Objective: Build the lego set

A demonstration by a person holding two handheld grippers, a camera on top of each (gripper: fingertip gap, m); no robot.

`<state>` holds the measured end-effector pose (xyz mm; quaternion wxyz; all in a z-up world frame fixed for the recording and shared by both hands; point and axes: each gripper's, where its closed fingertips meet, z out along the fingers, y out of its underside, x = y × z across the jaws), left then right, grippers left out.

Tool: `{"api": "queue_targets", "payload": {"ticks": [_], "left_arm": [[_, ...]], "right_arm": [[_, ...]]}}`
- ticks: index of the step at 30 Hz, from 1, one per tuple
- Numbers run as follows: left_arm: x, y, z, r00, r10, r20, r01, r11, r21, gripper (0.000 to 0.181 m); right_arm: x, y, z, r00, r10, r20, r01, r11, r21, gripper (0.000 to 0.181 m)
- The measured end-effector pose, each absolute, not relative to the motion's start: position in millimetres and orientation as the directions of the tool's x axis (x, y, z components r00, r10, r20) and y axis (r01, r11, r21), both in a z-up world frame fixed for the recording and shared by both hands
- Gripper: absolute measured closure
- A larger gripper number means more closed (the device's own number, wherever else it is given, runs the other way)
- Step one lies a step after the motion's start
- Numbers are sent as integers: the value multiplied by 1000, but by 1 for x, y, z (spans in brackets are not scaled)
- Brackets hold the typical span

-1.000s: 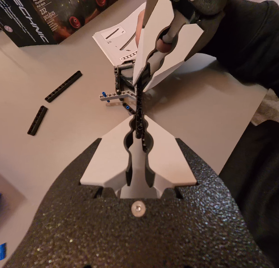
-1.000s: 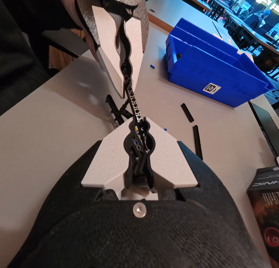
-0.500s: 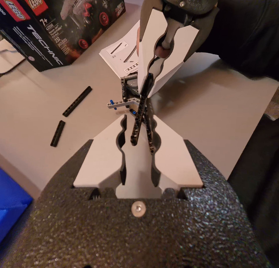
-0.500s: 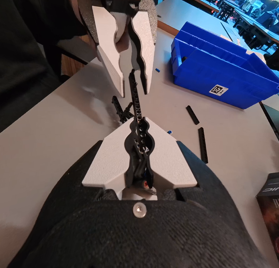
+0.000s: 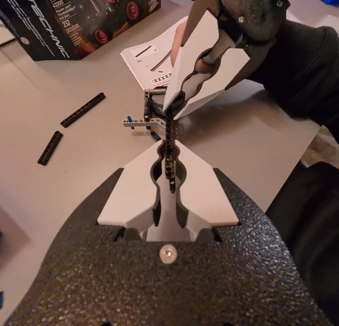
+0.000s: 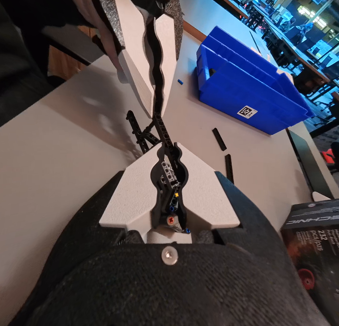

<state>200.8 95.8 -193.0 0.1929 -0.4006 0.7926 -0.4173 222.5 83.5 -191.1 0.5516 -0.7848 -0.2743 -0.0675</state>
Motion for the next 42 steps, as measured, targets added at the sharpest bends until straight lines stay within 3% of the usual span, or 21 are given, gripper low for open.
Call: {"api": "queue_targets", "payload": {"ticks": [1, 22, 27, 36, 42], "left_arm": [[201, 96, -194, -597, -801, 43, -481, 314, -819, 177], [194, 91, -190, -474, -855, 210, -568, 115, -815, 177], [194, 86, -191, -462, -863, 204, -567, 110, -817, 177], [196, 89, -193, -411, -904, 120, -536, 133, -834, 177], [187, 88, -195, -443, -896, 15, -485, 226, -845, 168]], "right_arm": [[222, 84, -192, 833, 352, 426, 521, -245, -817, 174], [218, 82, -193, 774, 334, 538, 625, -262, -735, 170], [221, 84, -201, 702, 331, 630, 712, -294, -638, 169], [231, 91, -203, 399, 254, 881, 897, -308, -317, 174], [232, 94, -203, 368, 252, 895, 904, -321, -281, 175]]}}
